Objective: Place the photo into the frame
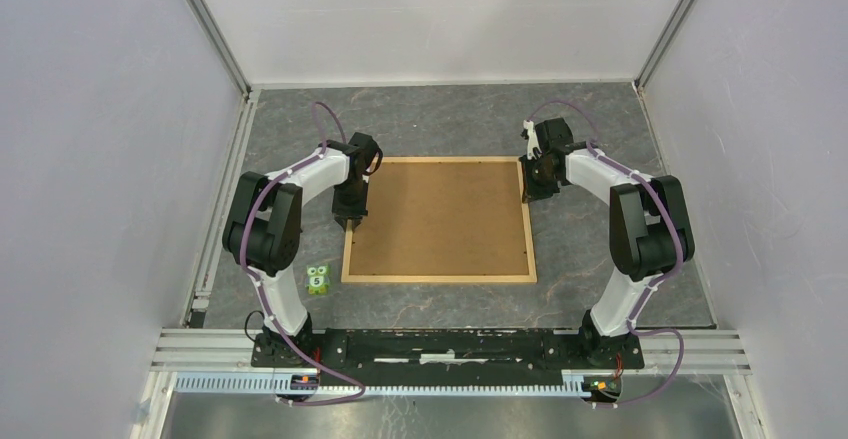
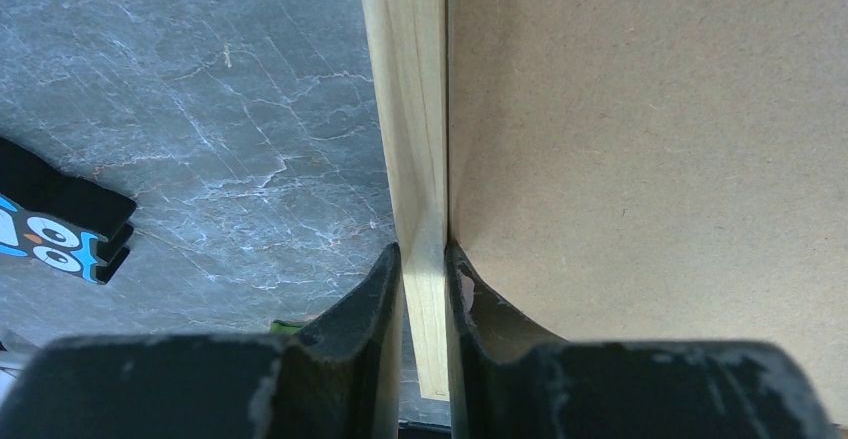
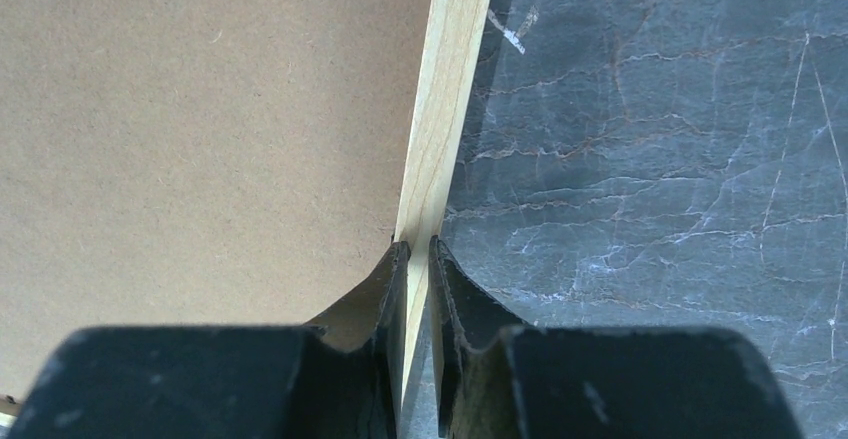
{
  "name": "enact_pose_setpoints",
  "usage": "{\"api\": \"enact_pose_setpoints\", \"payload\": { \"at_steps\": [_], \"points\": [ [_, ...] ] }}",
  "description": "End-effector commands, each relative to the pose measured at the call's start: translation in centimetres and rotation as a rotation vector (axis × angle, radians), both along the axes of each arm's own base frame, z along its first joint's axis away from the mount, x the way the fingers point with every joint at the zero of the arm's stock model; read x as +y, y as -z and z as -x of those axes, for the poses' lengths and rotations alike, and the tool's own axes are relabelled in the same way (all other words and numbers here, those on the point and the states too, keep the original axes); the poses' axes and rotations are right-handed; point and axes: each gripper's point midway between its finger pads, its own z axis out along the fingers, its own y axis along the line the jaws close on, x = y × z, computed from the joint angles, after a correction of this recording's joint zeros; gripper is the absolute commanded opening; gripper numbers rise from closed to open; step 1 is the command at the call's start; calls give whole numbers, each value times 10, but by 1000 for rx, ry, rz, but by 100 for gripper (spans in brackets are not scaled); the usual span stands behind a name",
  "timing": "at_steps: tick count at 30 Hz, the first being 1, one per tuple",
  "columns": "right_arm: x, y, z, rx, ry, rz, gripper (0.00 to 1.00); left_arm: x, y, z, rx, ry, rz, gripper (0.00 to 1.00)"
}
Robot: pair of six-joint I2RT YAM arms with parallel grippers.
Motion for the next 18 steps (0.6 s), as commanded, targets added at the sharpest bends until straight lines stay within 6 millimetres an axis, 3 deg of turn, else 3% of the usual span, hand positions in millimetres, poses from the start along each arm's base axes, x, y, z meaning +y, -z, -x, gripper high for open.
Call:
{"api": "enact_pose_setpoints", "payload": {
  "at_steps": [1, 18],
  "points": [
    [12, 13, 4, 33, -33, -10, 19, -17, 22, 7, 29, 51, 53, 20],
    [11, 28, 22, 74, -48, 14, 21, -14, 24, 7, 31, 52, 29, 17]
  ]
}}
